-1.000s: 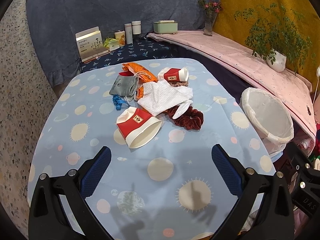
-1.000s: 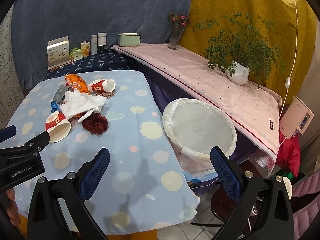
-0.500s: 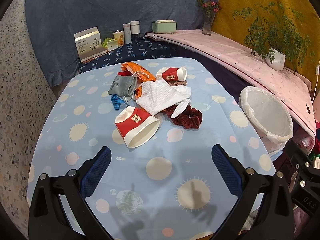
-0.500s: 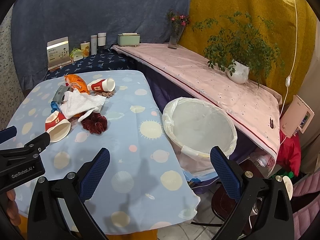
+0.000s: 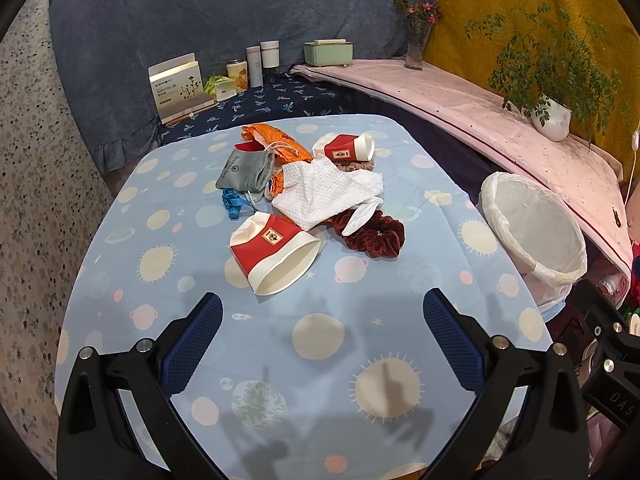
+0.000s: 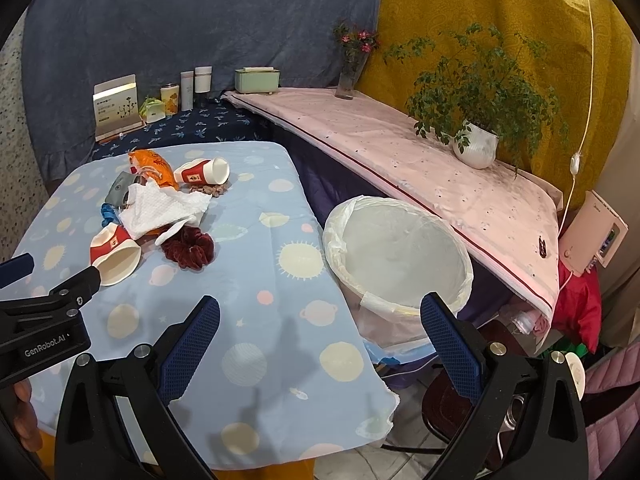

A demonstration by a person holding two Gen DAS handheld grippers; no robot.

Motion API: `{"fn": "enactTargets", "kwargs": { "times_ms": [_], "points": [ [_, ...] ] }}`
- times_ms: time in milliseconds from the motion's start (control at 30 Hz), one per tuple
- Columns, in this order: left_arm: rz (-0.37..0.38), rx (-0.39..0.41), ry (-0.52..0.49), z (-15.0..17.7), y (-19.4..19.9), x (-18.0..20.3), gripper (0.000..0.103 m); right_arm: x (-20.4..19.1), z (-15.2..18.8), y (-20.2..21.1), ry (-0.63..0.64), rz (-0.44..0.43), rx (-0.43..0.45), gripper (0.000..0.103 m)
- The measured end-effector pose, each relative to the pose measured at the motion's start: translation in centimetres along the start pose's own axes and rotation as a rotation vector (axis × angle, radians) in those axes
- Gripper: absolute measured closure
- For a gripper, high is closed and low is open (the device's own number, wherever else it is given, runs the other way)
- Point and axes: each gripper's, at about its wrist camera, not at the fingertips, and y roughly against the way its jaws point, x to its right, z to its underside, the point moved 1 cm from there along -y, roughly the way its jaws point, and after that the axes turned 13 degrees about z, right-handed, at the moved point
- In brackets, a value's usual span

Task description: Collect trash

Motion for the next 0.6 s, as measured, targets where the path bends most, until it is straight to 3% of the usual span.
{"fn": "enactTargets", "kwargs": {
  "times_ms": [600],
  "points": [
    [0.010,-0.009,-0.009,-0.20,-0.45,0.25,0.007,0.52,-0.14,-0.47,-0.005,0.023,-0.005,0.007]
  ]
}}
